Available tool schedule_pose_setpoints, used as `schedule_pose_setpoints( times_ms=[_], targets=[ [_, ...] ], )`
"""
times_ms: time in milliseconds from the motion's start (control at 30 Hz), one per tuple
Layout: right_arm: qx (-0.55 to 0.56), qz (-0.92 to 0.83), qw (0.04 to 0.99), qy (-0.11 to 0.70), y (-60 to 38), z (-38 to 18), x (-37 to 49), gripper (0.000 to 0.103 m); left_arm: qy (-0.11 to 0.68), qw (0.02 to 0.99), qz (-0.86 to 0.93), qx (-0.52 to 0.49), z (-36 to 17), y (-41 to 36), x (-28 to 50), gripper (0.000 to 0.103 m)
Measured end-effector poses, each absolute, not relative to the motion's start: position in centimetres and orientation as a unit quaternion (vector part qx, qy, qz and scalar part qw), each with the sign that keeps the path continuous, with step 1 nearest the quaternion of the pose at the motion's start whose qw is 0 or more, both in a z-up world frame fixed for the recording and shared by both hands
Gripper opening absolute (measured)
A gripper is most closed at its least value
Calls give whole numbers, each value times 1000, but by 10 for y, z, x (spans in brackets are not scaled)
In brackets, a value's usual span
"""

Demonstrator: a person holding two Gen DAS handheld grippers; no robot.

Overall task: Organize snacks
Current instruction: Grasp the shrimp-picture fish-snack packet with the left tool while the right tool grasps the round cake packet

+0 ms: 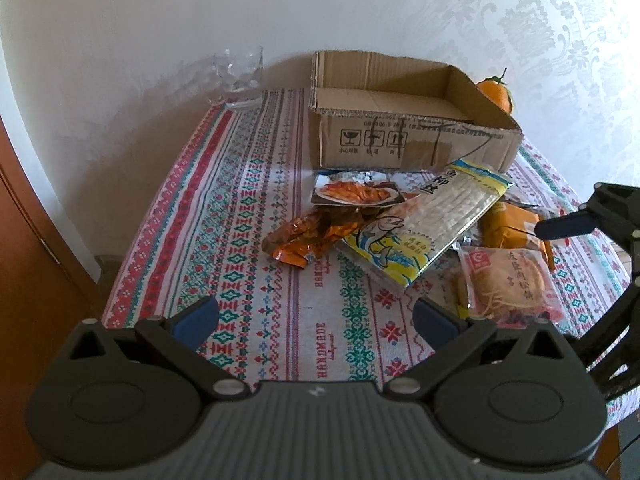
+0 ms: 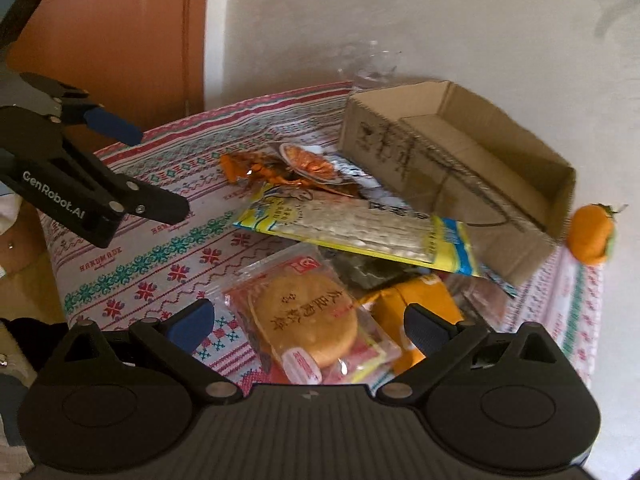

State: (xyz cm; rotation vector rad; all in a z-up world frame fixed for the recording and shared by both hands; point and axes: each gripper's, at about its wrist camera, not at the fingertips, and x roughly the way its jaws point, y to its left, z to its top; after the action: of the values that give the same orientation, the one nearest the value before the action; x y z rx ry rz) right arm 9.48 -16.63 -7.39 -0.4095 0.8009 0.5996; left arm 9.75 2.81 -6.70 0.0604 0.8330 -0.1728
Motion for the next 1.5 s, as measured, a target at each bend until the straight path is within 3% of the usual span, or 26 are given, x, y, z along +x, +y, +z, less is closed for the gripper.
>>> schedule_pose_setpoints(
  times_ms=[400, 567, 633, 733, 1167, 1500],
  targets=[
    [-186, 305, 846, 395, -164, -77, 81, 102, 412, 907, -86, 32, -70, 24, 103, 102],
    [-192, 304, 846, 393, -158, -81, 91, 84, 412, 906, -92, 35, -71, 23, 105, 102],
    [-192, 306, 847, 390, -157, -80, 90, 72, 412, 906, -91, 35, -70, 23, 107, 102],
    [-182, 300, 852, 389, -160, -77, 88, 66, 409, 907, -91, 35, -67, 21, 114, 102],
    [-149, 272, 865, 394, -175, -74, 84, 63, 409, 903, -103, 78, -61, -22, 211, 102],
    [-137, 279, 864, 396, -178, -73, 89, 63, 463, 876, -109, 80, -87, -35, 255, 96]
  ],
)
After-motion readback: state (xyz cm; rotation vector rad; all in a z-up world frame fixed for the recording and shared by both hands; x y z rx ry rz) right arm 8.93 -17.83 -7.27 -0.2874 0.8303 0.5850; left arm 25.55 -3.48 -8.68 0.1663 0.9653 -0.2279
